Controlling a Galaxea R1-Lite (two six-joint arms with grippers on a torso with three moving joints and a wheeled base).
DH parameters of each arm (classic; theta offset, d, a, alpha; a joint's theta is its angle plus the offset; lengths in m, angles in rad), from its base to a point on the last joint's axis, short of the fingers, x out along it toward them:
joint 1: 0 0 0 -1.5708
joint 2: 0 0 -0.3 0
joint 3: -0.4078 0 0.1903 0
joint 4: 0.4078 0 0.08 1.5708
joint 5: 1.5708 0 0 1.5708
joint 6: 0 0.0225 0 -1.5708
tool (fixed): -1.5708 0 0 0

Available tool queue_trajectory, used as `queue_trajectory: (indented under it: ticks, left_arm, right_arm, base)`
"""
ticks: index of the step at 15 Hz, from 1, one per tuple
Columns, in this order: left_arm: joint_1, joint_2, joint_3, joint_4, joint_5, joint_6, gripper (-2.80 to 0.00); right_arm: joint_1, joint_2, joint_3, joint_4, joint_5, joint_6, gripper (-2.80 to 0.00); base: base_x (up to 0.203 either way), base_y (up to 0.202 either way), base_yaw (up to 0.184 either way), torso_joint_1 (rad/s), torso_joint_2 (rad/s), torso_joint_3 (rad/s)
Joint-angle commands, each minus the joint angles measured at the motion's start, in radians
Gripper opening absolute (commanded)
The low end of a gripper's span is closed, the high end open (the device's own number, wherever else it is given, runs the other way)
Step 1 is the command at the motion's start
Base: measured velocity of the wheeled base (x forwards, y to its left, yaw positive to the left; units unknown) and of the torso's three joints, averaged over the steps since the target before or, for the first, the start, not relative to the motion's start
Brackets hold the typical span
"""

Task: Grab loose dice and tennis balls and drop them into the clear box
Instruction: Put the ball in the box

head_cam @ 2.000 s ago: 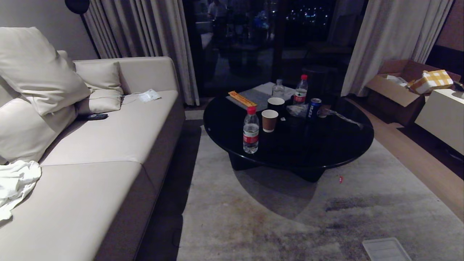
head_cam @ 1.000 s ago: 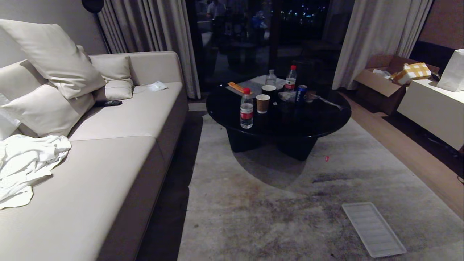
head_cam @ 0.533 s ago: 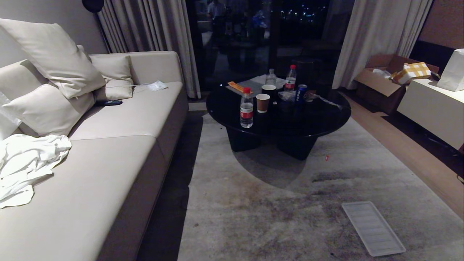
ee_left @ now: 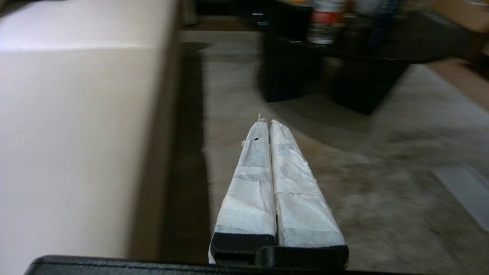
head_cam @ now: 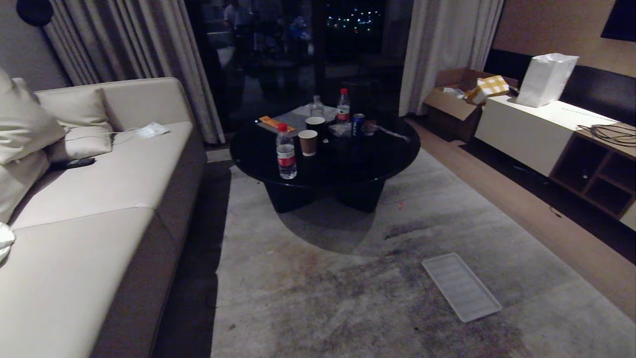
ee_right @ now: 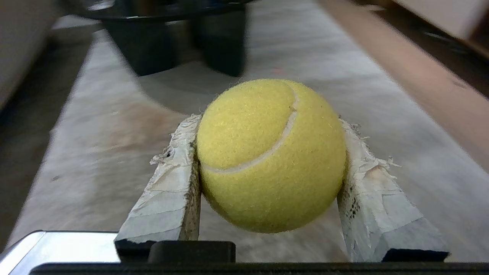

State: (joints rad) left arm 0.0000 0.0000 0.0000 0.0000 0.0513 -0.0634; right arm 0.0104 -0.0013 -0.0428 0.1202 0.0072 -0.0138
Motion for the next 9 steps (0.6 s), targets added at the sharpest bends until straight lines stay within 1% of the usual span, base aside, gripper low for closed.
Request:
queue_trajectory:
  ticks: [1, 9]
  left_arm:
    - [0.0, 0.002, 0.002, 0.0, 0.001, -0.001, -2.8]
    - [0.0, 0.002, 0.002, 0.0, 0.001, -0.001, -2.8]
  right_arm:
    - [0.0, 0.001, 0.0, 0.001, 0.0, -0.002, -2.8]
    - [0.0, 0.001, 0.0, 0.0, -0.001, 0.003, -2.8]
  base:
    - [0.0, 0.013, -0.169, -0.001, 0.01, 0.004]
    - [0.0, 0.01, -0.163, 0.001, 0.0, 0.003]
